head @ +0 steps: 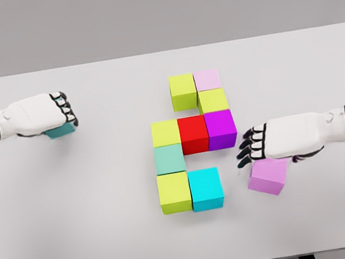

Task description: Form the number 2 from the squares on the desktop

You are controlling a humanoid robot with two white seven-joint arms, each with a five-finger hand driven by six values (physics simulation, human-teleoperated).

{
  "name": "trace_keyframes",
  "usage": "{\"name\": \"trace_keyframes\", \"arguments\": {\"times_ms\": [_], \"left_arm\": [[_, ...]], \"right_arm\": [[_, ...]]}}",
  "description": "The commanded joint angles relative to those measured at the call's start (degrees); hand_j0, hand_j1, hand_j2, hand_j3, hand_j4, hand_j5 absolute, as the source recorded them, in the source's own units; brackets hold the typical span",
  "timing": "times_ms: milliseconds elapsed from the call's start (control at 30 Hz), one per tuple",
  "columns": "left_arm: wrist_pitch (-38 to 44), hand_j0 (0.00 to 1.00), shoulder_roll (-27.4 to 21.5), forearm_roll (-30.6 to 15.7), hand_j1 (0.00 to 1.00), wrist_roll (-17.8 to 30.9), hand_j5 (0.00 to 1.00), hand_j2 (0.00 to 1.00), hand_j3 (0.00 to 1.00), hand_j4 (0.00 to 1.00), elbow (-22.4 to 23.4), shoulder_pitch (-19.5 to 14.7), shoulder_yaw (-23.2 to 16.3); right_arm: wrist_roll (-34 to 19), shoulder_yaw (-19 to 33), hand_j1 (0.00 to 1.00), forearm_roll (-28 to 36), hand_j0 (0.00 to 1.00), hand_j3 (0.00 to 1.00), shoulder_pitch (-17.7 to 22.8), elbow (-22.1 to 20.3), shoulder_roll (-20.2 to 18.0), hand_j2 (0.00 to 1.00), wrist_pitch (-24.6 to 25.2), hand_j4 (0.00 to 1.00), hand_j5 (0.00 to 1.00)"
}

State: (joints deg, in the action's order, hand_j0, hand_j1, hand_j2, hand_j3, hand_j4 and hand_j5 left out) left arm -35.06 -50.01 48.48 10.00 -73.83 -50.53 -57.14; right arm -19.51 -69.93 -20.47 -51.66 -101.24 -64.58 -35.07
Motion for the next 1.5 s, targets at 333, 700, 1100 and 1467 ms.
{"name": "trace_keyframes", "arguments": {"times_ms": [333,700,1100,1467], "left_arm": [[0.1,0.71,8.2,-0.1,0.71,0.3,0.71,0.71,0.71,0.71,6.2,-4.7,-0.1],[0.1,0.71,12.9,0.5,0.71,0.8,0.71,0.71,0.71,0.71,8.9,-7.2,-0.2],[0.1,0.71,19.0,0.4,0.71,2.6,0.71,0.71,0.71,0.71,9.8,-8.0,-0.1],[0.1,0.71,22.2,0.6,0.71,3.7,0.71,0.71,0.71,0.71,9.8,-8.0,-0.8]], "right_arm": [[-0.4,0.2,1.0,4.1,1.0,1.0,-4.9,7.8,-4.9,1.0,0.1,1.0,1.0],[-9.4,-0.6,1.0,-3.9,1.0,1.0,-6.0,10.4,0.5,1.0,0.1,1.0,1.0],[-11.9,-3.1,1.0,-6.0,1.0,1.0,-5.9,5.4,1.1,1.0,0.1,1.0,1.0],[-12.2,-3.0,1.0,-6.4,1.0,1.0,-6.0,3.8,3.3,1.0,0.1,1.0,1.0]]}}
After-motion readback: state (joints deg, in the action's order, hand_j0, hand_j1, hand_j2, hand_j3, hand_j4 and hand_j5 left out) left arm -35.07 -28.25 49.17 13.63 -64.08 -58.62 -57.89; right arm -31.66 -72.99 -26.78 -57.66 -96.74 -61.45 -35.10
